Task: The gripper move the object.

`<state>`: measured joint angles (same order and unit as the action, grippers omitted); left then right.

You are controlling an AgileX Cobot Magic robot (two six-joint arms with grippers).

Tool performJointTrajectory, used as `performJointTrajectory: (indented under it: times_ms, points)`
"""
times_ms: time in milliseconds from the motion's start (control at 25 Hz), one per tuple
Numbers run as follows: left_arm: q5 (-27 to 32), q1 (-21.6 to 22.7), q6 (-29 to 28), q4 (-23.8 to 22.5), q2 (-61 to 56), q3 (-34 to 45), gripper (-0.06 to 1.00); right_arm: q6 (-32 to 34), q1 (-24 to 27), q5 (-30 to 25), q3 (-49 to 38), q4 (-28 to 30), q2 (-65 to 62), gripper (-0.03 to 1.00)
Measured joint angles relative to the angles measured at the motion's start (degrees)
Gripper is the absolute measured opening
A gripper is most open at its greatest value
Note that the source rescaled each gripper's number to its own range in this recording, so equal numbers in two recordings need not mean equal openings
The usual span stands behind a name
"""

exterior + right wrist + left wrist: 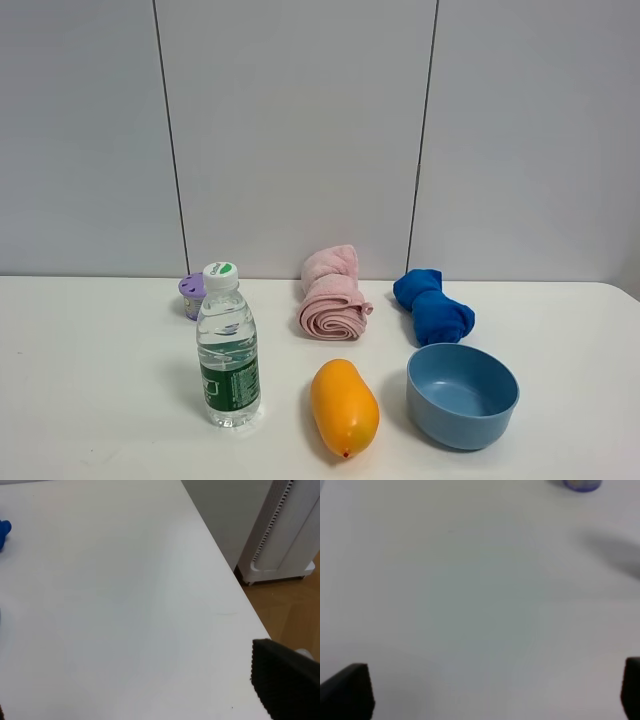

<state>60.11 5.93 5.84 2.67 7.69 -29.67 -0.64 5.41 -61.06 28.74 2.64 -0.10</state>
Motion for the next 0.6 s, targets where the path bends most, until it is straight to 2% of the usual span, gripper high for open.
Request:
performJointTrajectory:
  times_ms: [280, 600]
  points:
    - [0.18, 0.00, 0.00, -0.80, -7.15, 0.56, 1.00, 0.00, 0.00, 0.00, 0.00, 0.00, 0.00, 1.00]
    - [0.18, 0.00, 0.00, -0.84, -7.98, 0.56, 1.00, 0.00, 0.00, 0.00, 0.00, 0.00, 0.00, 1.00]
